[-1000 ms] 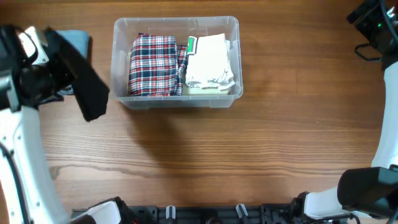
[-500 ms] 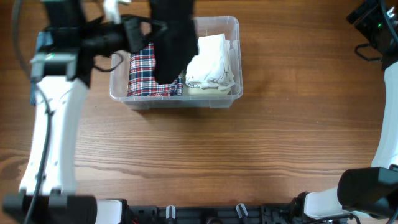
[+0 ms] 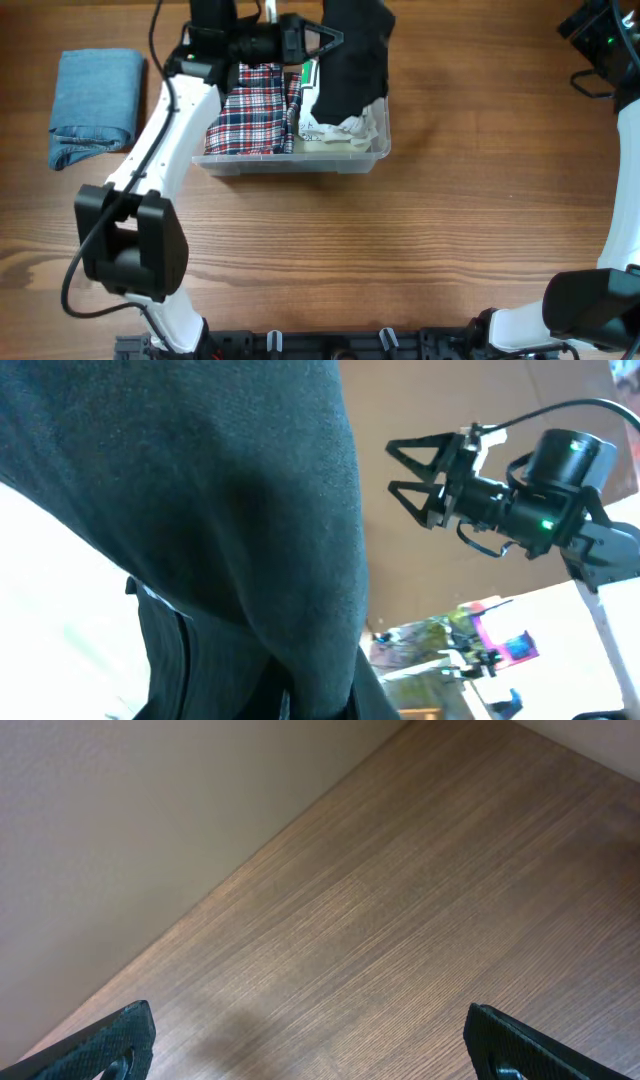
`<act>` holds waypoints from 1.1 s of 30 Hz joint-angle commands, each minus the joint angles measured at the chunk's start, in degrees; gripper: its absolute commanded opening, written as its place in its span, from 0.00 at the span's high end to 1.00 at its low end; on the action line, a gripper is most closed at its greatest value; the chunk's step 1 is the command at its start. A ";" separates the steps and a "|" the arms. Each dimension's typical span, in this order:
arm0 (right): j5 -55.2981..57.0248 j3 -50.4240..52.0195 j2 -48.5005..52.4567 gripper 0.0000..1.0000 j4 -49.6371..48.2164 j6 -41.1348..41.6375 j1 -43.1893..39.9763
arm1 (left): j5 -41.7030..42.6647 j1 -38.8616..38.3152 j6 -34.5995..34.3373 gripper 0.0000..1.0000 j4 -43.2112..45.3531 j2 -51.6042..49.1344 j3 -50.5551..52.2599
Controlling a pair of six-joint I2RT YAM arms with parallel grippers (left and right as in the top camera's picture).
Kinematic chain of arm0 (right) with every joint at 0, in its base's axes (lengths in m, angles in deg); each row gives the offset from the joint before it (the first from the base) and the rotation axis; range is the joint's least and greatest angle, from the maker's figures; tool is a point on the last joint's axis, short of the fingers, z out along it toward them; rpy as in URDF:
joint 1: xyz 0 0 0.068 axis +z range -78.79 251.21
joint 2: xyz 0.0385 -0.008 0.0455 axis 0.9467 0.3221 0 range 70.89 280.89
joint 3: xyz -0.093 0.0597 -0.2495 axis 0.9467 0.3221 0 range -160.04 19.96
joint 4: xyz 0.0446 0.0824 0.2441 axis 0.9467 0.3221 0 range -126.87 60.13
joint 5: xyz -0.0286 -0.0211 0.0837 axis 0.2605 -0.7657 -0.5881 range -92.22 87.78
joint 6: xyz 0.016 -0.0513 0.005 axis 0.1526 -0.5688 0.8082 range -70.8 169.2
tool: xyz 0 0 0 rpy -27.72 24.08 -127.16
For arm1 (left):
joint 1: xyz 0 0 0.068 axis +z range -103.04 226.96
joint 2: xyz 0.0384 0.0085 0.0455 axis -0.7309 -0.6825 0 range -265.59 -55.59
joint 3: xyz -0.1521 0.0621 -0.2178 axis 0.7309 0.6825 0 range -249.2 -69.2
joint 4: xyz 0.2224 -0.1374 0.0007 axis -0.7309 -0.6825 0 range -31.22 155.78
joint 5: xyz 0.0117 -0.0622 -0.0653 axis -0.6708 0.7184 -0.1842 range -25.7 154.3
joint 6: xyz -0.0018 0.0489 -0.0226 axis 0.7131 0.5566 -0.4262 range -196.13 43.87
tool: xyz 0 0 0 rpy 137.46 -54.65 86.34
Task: Pack container
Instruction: 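Carry the black garment over the box and lower it onto the white shirt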
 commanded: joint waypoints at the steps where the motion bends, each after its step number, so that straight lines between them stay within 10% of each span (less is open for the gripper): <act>1: 0.15 -0.04 0.33 0.00 0.04 0.35 0.13 | -2.16 -0.61 -3.54 0.96 -3.23 -0.26 -1.33; 24: 0.15 -0.04 0.33 0.00 0.04 0.37 0.13 | -10.34 -3.63 -9.27 0.96 -4.17 -4.90 -0.74; 30: 0.15 -0.04 0.33 0.00 0.02 0.35 0.13 | -10.16 -2.64 -8.87 0.42 -5.92 -4.87 -0.74; 33: 0.15 -0.04 0.33 0.00 0.04 0.37 0.13 | -9.81 -2.51 -8.90 0.37 -5.90 -4.76 -0.74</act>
